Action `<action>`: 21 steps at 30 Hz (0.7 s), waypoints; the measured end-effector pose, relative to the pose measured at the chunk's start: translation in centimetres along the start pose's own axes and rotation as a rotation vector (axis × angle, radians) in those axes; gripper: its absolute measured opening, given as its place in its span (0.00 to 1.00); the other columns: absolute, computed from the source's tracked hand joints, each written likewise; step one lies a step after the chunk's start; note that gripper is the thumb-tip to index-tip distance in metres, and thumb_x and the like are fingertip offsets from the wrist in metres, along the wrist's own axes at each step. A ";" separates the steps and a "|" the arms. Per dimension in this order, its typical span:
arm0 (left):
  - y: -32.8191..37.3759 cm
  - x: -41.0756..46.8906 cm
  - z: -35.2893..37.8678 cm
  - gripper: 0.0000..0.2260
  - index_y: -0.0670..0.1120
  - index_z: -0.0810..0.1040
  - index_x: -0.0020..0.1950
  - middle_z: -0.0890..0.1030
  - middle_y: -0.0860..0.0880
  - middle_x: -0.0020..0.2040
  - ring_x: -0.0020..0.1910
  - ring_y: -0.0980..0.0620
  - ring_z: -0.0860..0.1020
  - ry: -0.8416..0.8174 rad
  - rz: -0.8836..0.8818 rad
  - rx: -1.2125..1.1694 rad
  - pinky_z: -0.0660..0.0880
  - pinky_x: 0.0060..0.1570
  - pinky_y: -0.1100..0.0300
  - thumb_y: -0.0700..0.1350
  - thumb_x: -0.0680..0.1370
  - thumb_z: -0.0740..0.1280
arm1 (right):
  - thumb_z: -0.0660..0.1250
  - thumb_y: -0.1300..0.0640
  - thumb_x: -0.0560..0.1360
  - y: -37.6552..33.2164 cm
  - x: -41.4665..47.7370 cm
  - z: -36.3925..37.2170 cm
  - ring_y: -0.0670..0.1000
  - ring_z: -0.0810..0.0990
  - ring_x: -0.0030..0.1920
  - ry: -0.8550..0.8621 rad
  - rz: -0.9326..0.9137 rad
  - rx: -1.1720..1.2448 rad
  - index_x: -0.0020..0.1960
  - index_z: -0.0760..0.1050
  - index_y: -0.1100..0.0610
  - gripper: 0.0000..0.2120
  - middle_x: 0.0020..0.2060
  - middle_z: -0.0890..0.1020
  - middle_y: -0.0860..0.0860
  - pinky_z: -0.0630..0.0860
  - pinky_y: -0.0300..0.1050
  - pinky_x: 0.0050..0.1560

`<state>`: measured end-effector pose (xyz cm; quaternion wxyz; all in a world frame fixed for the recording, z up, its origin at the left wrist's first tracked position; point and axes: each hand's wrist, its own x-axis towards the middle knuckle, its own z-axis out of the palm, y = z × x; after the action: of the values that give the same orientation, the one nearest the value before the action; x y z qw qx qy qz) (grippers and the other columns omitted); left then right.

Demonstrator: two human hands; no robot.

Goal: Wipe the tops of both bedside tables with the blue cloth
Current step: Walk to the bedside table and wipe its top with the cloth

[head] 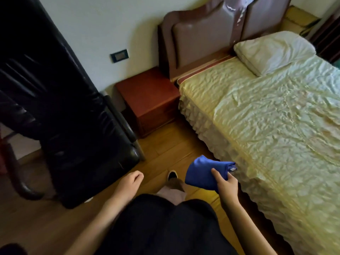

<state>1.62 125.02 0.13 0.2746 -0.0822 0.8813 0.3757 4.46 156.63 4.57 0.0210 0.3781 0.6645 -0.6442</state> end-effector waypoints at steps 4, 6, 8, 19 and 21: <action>4.8 6.1 -1.3 0.14 0.47 0.80 0.53 0.82 0.49 0.49 0.49 0.52 0.79 0.025 -0.007 -0.053 0.74 0.49 0.55 0.51 0.82 0.57 | 0.69 0.59 0.75 -3.9 6.4 0.3 0.53 0.82 0.43 0.011 0.013 -0.071 0.51 0.78 0.63 0.08 0.43 0.83 0.57 0.78 0.41 0.38; 7.5 9.2 -2.4 0.14 0.48 0.79 0.55 0.81 0.50 0.51 0.50 0.53 0.78 0.020 0.010 -0.070 0.74 0.51 0.55 0.52 0.82 0.56 | 0.69 0.60 0.75 -6.0 9.9 0.2 0.53 0.82 0.41 0.031 0.006 -0.103 0.48 0.78 0.62 0.06 0.41 0.83 0.56 0.78 0.38 0.33; 10.1 11.8 -3.7 0.15 0.50 0.78 0.58 0.79 0.53 0.54 0.54 0.54 0.77 0.011 0.034 -0.054 0.74 0.56 0.55 0.54 0.82 0.55 | 0.69 0.59 0.75 -8.3 12.7 0.1 0.54 0.81 0.40 0.058 0.000 -0.122 0.45 0.78 0.59 0.03 0.41 0.83 0.57 0.77 0.42 0.33; 17.2 23.7 -7.2 0.17 0.51 0.78 0.60 0.79 0.53 0.56 0.54 0.54 0.78 0.093 -0.052 -0.191 0.75 0.58 0.53 0.56 0.81 0.55 | 0.68 0.57 0.75 -18.0 29.2 5.2 0.57 0.82 0.46 -0.023 0.002 -0.233 0.53 0.76 0.61 0.09 0.44 0.82 0.57 0.78 0.53 0.46; 17.2 25.6 -7.5 0.16 0.52 0.78 0.59 0.80 0.54 0.55 0.53 0.55 0.78 0.130 -0.116 -0.223 0.76 0.57 0.54 0.56 0.81 0.55 | 0.67 0.58 0.76 -19.8 32.6 7.9 0.55 0.81 0.44 -0.099 0.000 -0.261 0.54 0.76 0.61 0.10 0.43 0.82 0.56 0.77 0.48 0.42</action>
<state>-28.99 133.41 1.04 0.2275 -0.1872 0.8438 0.4485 -32.88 167.52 3.05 0.1026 0.3399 0.7409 -0.5701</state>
